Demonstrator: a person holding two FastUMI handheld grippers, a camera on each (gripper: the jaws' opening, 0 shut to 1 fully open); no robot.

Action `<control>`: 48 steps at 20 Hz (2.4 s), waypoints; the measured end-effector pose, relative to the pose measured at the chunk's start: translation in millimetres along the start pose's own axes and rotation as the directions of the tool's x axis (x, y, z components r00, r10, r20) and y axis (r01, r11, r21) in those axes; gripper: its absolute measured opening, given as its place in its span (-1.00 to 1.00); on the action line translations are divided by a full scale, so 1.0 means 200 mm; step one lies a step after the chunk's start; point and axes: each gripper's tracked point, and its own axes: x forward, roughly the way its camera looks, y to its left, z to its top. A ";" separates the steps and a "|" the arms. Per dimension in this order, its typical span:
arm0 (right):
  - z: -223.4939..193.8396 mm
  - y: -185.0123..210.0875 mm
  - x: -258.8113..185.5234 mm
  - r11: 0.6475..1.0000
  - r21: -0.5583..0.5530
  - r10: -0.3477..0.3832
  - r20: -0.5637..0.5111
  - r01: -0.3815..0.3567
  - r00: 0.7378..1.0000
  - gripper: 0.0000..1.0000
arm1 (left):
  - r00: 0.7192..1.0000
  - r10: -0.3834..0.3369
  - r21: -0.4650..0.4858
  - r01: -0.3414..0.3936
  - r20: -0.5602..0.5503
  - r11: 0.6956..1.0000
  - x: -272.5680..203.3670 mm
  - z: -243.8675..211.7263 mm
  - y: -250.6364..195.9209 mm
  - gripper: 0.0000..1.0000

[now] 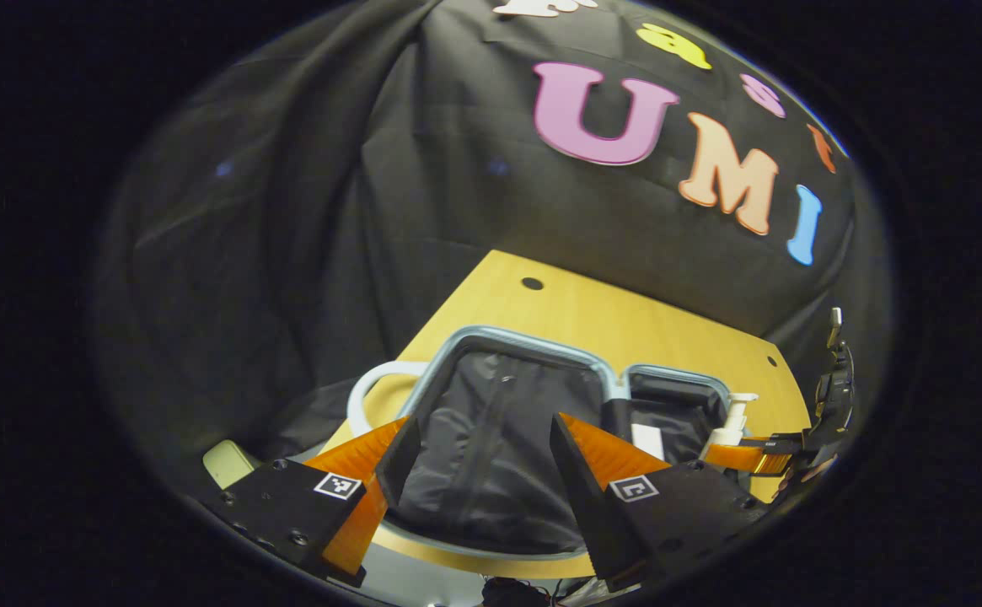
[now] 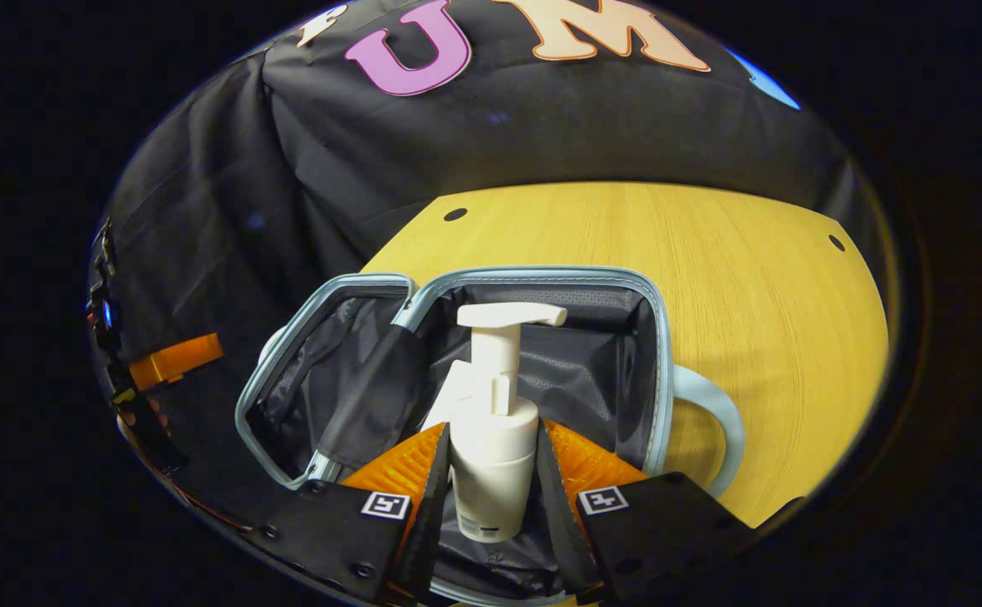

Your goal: First open the suitcase, pack the skin care products into it, and then close the suitcase.

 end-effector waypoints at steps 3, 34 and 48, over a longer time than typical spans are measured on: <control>-0.02 -0.05 0.09 0.998 0.013 -0.066 -0.016 0.067 0.998 0.11 | 0.998 0.057 -0.039 -0.058 -0.037 0.998 0.05 -0.05 0.23 0.82; 0.30 -0.24 -0.47 0.980 -0.035 -0.178 0.297 0.197 0.938 0.97 | 0.954 0.143 0.129 -0.112 -0.264 0.985 0.54 0.07 0.49 -0.93; 0.46 -0.46 -0.92 0.975 -0.187 -0.019 0.458 0.117 0.889 0.97 | 0.989 0.146 0.169 -0.142 -0.015 0.975 -0.10 0.50 -0.25 -0.94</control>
